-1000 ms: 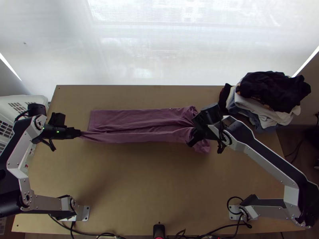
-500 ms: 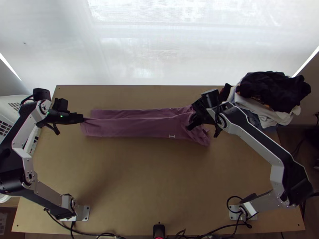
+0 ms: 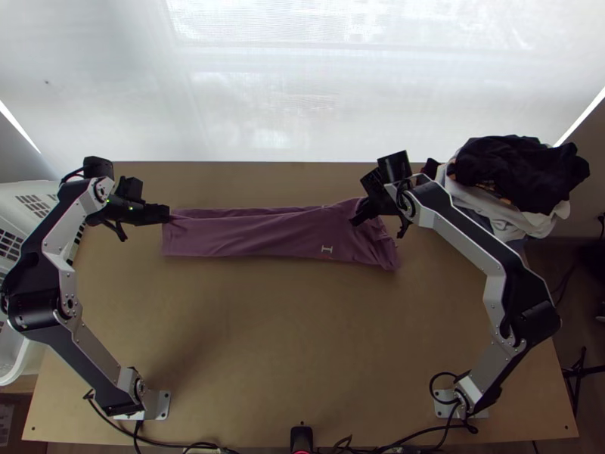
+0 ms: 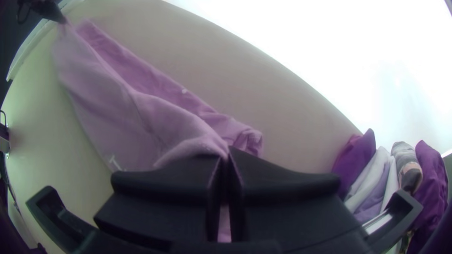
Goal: Fold the t-shirt
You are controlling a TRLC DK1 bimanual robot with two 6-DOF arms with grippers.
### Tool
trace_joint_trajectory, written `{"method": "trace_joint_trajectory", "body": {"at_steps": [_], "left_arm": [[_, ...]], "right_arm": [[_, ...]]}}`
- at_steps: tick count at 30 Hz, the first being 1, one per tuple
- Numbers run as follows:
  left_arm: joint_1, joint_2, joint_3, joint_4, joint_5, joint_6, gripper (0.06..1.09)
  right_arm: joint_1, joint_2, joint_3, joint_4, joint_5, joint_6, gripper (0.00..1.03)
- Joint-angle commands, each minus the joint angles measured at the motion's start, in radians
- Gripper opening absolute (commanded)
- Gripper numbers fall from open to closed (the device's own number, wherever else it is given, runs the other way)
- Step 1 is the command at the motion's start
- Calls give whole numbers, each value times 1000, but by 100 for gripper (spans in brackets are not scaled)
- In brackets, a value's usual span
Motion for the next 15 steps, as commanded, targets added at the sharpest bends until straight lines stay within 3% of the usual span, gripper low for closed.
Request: {"method": "trace_joint_trajectory", "body": {"at_steps": [1,15], "left_arm": [[-9,53,44,2,-2,-9,9],[6,72,39,13,-2,-12,9]], "right_arm": [[-15,114,125,6,0,-13,3],[-42,278,282,-23,-1,-46,3]]}}
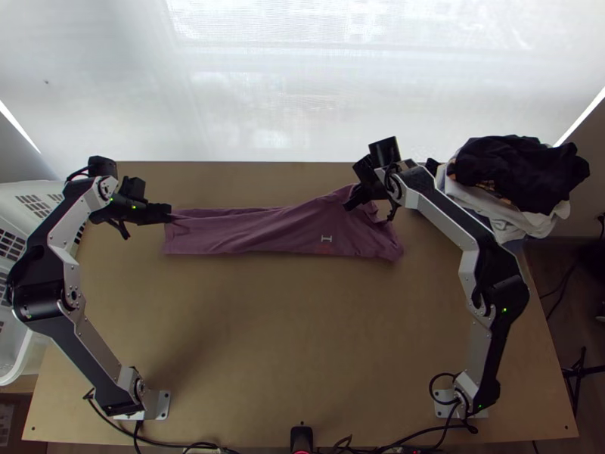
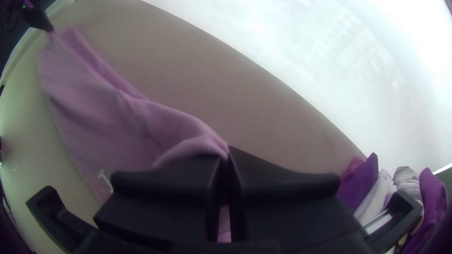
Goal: Fold the t-shirt
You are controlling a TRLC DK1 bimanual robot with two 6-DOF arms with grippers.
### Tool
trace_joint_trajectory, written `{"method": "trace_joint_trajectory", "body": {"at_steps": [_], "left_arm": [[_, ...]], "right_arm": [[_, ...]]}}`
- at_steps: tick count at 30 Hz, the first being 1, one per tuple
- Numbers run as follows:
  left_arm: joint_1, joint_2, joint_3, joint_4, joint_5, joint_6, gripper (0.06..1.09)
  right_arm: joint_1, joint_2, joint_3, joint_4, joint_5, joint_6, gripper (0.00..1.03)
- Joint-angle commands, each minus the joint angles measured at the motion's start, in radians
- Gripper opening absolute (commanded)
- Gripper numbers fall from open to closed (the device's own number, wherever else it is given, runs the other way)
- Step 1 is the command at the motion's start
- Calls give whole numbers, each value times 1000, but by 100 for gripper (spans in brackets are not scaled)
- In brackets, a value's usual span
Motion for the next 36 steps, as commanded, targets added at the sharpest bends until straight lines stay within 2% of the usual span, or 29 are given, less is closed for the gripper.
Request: {"method": "trace_joint_trajectory", "body": {"at_steps": [1,18,27,28,29,30,31,32,33,34,36], "left_arm": [[7,11,3,14,-1,-2,9],[-24,106,136,5,-5,-27,9],[-35,164,126,3,-19,-27,9],[-33,164,123,9,-20,-27,12],[-33,164,120,14,-20,-27,22],[-32,163,120,16,-22,-28,44],[-32,160,120,16,-24,-28,70],[-32,154,120,16,-24,-28,92],[-32,144,118,16,-24,-28,105],[-32,129,113,14,-22,-30,104],[-32,91,98,16,-22,-42,104]], "right_arm": [[-23,75,52,-10,-1,-12,3],[-52,114,37,-10,-1,-8,3],[-51,134,32,-12,-1,-2,3],[-51,134,30,-12,-1,0,4],[-49,134,27,-12,-1,3,12],[-49,134,24,-12,-1,6,25],[-48,132,20,-14,-1,11,41],[-48,129,17,-15,-1,17,61],[-48,126,14,-17,-1,20,82],[-48,123,14,-21,-1,26,99],[-46,103,11,-29,-1,37,99]]}}
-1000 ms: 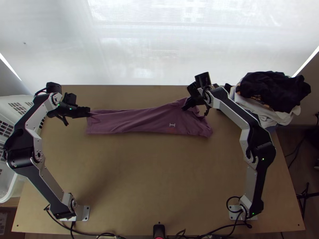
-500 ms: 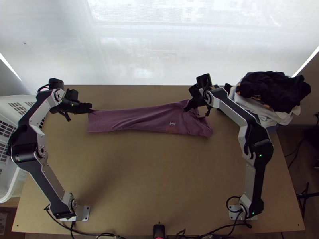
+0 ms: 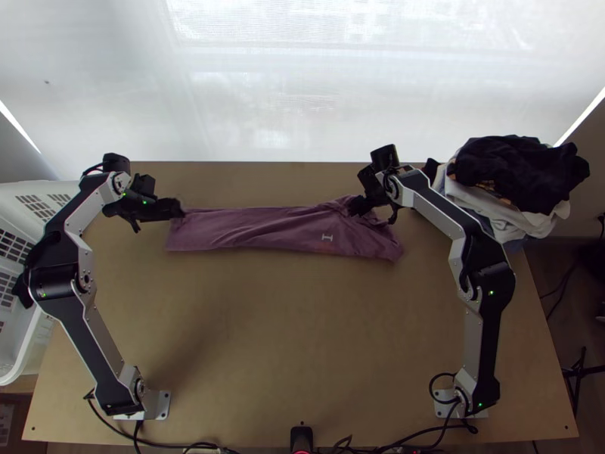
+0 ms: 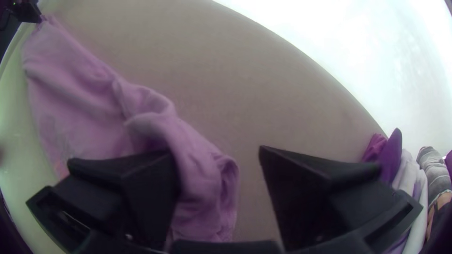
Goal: Fold the t-shirt
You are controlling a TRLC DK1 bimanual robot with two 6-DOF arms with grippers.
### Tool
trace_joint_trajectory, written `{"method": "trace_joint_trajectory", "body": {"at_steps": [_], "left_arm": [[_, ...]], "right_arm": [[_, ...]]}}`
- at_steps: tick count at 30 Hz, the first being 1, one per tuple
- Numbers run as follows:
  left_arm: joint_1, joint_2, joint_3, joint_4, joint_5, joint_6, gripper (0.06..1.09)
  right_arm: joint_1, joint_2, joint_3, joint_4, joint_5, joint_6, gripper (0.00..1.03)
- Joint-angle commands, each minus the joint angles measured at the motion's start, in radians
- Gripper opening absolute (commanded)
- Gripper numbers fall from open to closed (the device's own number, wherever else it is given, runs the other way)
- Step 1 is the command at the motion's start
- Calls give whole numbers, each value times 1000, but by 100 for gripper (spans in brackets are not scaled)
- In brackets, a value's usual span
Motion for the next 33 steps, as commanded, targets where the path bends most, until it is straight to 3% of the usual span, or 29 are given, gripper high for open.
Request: {"method": "trace_joint_trajectory", "body": {"at_steps": [1,8,18,27,33], "left_arm": [[0,-73,-32,4,0,-19,104],[-2,-199,-144,15,8,-23,104],[-26,-206,-262,53,4,-20,104],[-45,-185,-269,95,-35,-45,104],[-71,-177,-273,139,-119,-37,104]], "right_arm": [[4,-37,-15,-14,-1,27,99],[27,-149,-12,-14,-1,88,99],[148,-229,7,-16,-1,145,99],[240,-200,-142,1,-1,139,99],[243,-171,-180,26,1,122,99]]}}
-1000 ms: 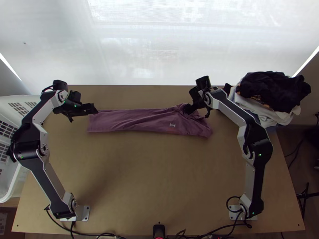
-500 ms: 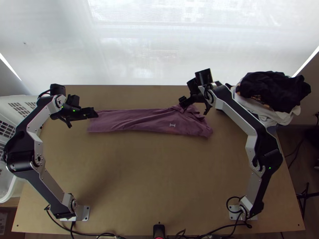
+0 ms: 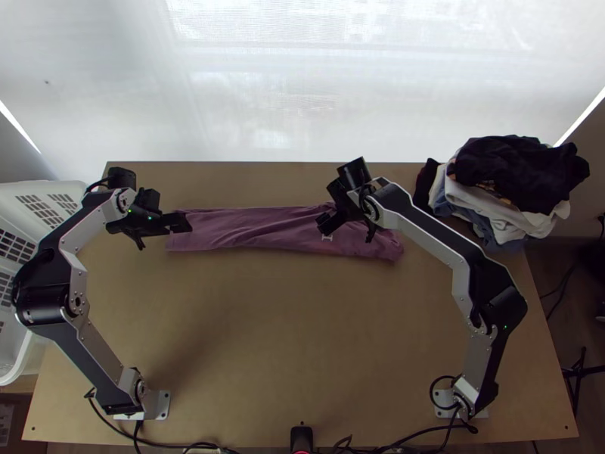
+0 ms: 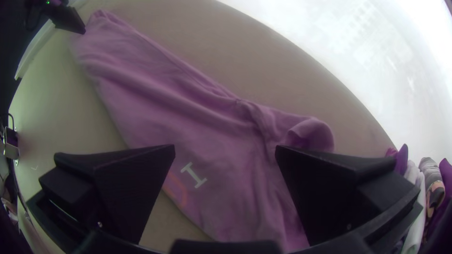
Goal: Fold the t-shirt
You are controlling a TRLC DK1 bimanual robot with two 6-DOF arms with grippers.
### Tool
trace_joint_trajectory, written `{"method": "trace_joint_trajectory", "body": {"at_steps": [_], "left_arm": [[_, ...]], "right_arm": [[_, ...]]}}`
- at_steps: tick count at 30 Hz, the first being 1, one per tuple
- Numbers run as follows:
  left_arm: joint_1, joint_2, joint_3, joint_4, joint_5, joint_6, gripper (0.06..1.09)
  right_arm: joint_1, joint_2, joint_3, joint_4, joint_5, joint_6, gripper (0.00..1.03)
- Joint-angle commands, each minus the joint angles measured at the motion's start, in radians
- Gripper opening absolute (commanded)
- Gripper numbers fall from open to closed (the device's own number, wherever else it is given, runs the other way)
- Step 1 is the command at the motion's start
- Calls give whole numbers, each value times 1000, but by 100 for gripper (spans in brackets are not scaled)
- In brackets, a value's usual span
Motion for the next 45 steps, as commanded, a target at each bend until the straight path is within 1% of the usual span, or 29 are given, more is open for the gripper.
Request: {"method": "trace_joint_trajectory", "body": {"at_steps": [1,5,6,9,13,18,19,22,27,33,42,45], "left_arm": [[-31,7,-7,45,-82,7,104],[-55,21,2,46,-88,7,103],[-61,28,3,40,-86,7,101],[-89,41,2,25,-86,15,84],[-108,44,11,25,-85,13,58],[-108,51,17,22,-82,13,17],[-108,50,16,23,-80,15,13],[-108,42,19,23,-74,15,9],[-109,16,60,-13,-57,-2,9],[-109,1,212,-133,36,-13,9],[-160,-27,358,-181,151,-33,9],[-209,-47,376,-176,165,-33,9]], "right_arm": [[19,31,-53,30,3,-16,99],[16,56,-53,37,3,-18,99],[16,61,-53,37,3,-18,99],[17,70,-53,44,3,-18,99],[13,79,-50,45,3,-19,99],[0,94,-58,54,3,-19,99],[0,97,-61,54,3,-19,99],[0,110,-70,59,3,-19,99],[0,133,-74,67,3,-19,99],[-3,162,-84,71,3,-19,99],[0,168,-94,73,3,-19,99],[0,165,-94,71,3,-19,99]]}}
